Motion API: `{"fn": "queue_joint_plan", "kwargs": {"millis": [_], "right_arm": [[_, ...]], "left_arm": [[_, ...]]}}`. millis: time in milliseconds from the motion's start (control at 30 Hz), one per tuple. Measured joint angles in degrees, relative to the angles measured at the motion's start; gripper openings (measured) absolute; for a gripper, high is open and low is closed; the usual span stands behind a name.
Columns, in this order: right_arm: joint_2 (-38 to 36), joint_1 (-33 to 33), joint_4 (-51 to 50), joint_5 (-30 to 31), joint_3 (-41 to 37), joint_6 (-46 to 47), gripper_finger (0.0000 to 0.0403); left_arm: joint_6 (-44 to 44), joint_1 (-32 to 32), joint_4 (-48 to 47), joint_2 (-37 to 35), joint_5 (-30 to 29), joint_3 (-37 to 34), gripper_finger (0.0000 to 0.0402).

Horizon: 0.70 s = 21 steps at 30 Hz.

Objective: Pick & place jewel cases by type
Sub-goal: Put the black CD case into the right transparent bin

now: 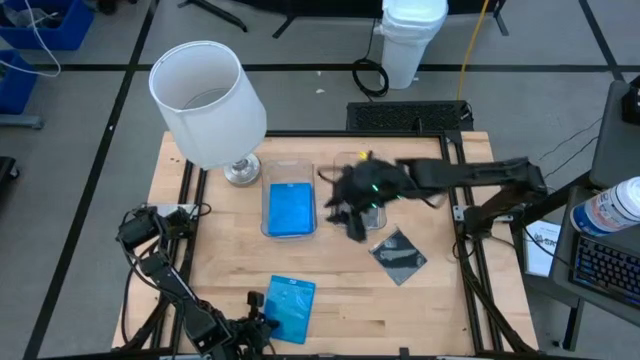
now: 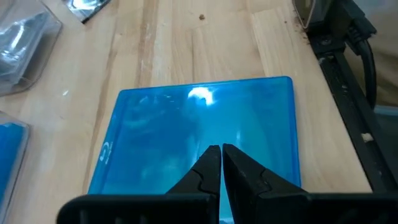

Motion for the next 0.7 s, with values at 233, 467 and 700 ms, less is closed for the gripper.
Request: {"fn": "queue_joint_plan", "kwargs": {"millis": [233,467,700], "right_arm": [[-6.69,11.96,-10.49,7.44,0.0,6.41,0.0047],[-8.4,27.37,-16.58,19.66,-2.56,13.07,0.001],[-8.18,38.2,-0.7,34.57,-20.96,18.64,0.0003]], "left_arm": [[-0.29,1.31,0.64,0.0,-0.7,0.0,0.0026],[-1.07,2.58,0.7,0.0,-0.26,0.0,0.0026],[3.06,4.21,1.25,0.0,-0.31,0.0,0.0026]]}}
